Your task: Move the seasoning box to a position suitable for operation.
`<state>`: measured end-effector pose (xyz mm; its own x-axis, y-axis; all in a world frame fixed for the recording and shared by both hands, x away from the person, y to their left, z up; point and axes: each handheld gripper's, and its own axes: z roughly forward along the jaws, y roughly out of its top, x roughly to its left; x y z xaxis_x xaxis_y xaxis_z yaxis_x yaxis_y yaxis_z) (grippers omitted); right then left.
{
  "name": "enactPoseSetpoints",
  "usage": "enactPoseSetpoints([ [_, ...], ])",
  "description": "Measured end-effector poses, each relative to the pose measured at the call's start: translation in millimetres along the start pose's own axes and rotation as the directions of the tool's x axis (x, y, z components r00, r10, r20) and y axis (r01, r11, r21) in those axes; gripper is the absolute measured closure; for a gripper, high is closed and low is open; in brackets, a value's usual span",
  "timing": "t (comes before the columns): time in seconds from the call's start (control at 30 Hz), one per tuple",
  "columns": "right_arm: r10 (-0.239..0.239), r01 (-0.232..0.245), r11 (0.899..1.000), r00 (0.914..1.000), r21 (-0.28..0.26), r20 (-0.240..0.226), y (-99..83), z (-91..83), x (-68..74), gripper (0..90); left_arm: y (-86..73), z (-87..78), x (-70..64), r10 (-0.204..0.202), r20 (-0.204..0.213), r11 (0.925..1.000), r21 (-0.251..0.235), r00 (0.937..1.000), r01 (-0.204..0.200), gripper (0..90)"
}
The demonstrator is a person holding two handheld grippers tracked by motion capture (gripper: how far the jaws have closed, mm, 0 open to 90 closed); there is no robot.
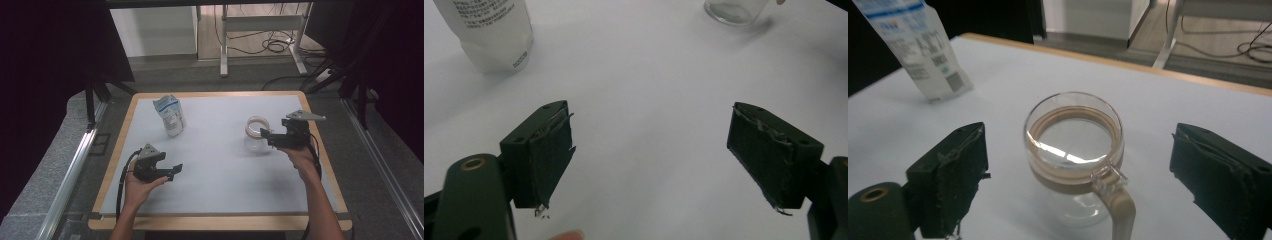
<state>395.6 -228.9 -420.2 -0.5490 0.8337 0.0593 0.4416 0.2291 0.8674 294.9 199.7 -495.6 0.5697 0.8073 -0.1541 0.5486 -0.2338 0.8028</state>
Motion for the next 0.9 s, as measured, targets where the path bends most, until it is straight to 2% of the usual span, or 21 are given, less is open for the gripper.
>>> enactPoseSetpoints([
  [0.03, 0.000, 0.000, 1.000, 1.0000, 0.000, 0.000, 0.0, 0.0, 0.0, 8.0, 0.0, 0.0, 0.0, 0.000, 0.000, 1.0000, 0.000, 1.0000, 0.000, 18.2],
  [0.07, 0.009, -0.009, 1.000, 0.9998, 0.019, -0.019, 1.9, 14.3, -2.1, 7.6, -0.3, 0.9, 0.3, 0.000, -0.002, 1.0000, 0.006, 1.0000, 0.000, 18.0],
  [0.1, 0.009, -0.009, 1.000, 0.9998, 0.019, -0.019, 1.9, 14.3, -2.1, 7.6, -0.3, 0.9, 0.3, 0.000, -0.002, 1.0000, 0.006, 1.0000, 0.000, 17.9],
  [0.13, 0.006, -0.005, 0.999, 0.9994, 0.047, -0.033, 3.2, 26.4, -2.2, 7.1, -0.4, 1.4, 0.4, -0.002, -0.003, 1.0000, 0.009, 1.0000, 0.002, 17.9],
  [0.17, 0.006, -0.005, 0.999, 0.9994, 0.047, -0.033, 3.2, 26.4, -2.2, 7.1, -0.4, 1.7, 0.6, -0.002, -0.006, 0.9999, 0.011, 1.0000, 0.002, 17.9],
  [0.2, 0.005, -0.002, 0.998, 0.9989, 0.066, -0.046, 4.0, 40.2, -2.1, 6.6, -0.5, 2.2, 0.9, 0.000, -0.005, 0.9999, 0.014, 1.0000, 0.000, 17.9],
  [0.23, 0.005, -0.002, 0.998, 0.9989, 0.066, -0.046, 4.0, 40.2, -2.1, 6.6, -0.5, 2.2, 0.9, 0.000, -0.005, 0.9999, 0.014, 1.0000, 0.000, 17.8],
  [0.27, 0.004, 0.000, 0.997, 0.9987, 0.083, -0.051, 5.2, 49.7, -2.6, 6.5, -0.7, 2.7, 1.2, 0.001, -0.010, 0.9998, 0.017, 1.0000, -0.001, 17.7],
  [0.33, 0.007, -0.003, 0.996, 0.9985, 0.089, -0.053, 6.6, 54.1, -1.8, 6.2, -0.8, 2.9, 1.3, 0.001, -0.009, 0.9998, 0.019, 1.0000, 0.000, 17.7],
  [0.37, 0.002, 0.002, 0.995, 0.9989, 0.096, -0.046, 8.2, 58.1, 0.6, 5.9, -0.9, 3.1, 1.3, 0.002, -0.010, 0.9998, 0.021, 1.0000, -0.002, 17.6],
  [0.4, -0.037, 0.038, 0.993, 0.9993, 0.108, -0.010, 10.4, 64.1, 5.8, 5.9, -1.3, 3.6, 1.4, 0.005, -0.008, 0.9997, 0.023, 1.0000, -0.005, 17.4],
  [0.43, -0.037, 0.038, 0.993, 0.9993, 0.108, -0.010, 10.4, 64.1, 5.8, 5.9, -1.3, 3.6, 1.4, 0.005, -0.008, 0.9997, 0.023, 1.0000, -0.005, 17.4],
  [0.47, -0.045, 0.045, 0.988, 0.9990, 0.146, -0.003, 10.8, 71.0, 5.2, 6.0, -1.8, 3.4, 1.6, 0.007, -0.010, 0.9997, 0.024, 0.9999, -0.007, 17.2],
  [0.57, -0.040, 0.038, 0.985, 0.9991, 0.171, 0.010, 10.5, 78.6, -0.1, 5.9, -2.1, 2.3, 2.4, 0.005, -0.008, 0.9998, 0.021, 1.0000, -0.005, 17.2],
  [0.7, -0.029, 0.029, 0.981, 0.9996, 0.193, -0.001, 9.7, 83.2, -2.2, 5.9, -2.3, 0.9, 2.8, 0.003, -0.008, 0.9999, 0.016, 1.0000, -0.003, 17.2],
  [0.73, -0.034, 0.035, 0.976, 0.9994, 0.215, -0.010, 8.1, 86.0, -1.9, 6.0, -2.7, 0.2, 3.3, 0.003, -0.008, 0.9999, 0.012, 1.0000, -0.003, 17.2],
  [0.77, -0.034, 0.035, 0.976, 0.9994, 0.215, -0.010, 8.1, 86.0, -1.9, 6.0, -2.7, 0.2, 3.3, 0.003, -0.008, 0.9999, 0.012, 1.0000, -0.003, 17.2],
  [0.8, -0.055, 0.057, 0.967, 0.9984, 0.247, -0.014, 5.4, 89.6, -1.6, 7.1, -2.9, 0.6, 3.4, 0.002, -0.009, 0.9999, 0.013, 1.0000, -0.002, 17.2],
  [0.9, -0.047, 0.054, 0.963, 0.9984, 0.264, -0.033, 1.2, 95.1, -2.6, 9.8, -3.2, 1.9, 3.0, 0.007, -0.010, 0.9998, 0.018, 0.9999, -0.007, 17.0],
])
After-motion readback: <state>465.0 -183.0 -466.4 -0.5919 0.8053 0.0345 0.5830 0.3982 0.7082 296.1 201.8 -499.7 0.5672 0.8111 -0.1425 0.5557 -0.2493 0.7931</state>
